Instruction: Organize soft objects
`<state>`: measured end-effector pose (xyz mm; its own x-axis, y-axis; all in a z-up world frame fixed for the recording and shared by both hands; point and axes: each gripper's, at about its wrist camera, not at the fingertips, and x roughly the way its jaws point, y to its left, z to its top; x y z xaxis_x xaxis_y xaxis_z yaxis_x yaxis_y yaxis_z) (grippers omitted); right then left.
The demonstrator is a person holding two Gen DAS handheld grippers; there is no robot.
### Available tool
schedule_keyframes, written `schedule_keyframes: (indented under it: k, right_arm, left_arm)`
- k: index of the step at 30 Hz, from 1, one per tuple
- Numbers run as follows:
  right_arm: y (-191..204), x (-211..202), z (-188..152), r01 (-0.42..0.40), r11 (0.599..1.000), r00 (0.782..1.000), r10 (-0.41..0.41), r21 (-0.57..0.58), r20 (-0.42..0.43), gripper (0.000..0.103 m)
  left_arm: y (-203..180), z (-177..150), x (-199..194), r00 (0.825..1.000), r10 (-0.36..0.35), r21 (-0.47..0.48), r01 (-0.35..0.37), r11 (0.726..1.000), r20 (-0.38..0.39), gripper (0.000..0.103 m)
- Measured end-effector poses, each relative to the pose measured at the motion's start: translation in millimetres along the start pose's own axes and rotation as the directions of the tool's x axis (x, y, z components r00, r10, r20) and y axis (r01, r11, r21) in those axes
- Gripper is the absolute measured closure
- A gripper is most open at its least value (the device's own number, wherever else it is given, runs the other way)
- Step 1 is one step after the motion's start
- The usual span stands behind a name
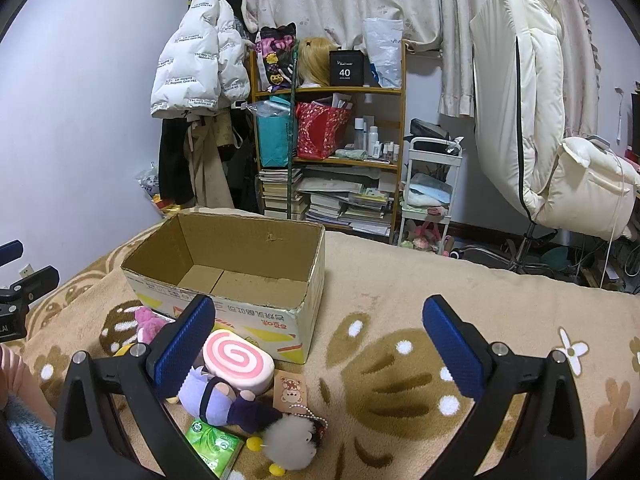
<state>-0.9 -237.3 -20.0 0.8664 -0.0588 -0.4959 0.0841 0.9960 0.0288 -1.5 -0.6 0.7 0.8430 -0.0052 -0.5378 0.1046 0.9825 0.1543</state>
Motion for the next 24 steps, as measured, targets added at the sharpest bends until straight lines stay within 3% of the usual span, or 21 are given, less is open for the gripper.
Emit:
schedule_keyframes:
  k: [24]
  right_arm:
    - [1.3,2.4,-1.6,-0.007,1.000,1.000,0.007,0.005,-0.012,0.000]
  left_arm:
    - [0.2,-0.4,1.6,1.000,0.002,-0.002,-0.002,1.000,0.003,0.001]
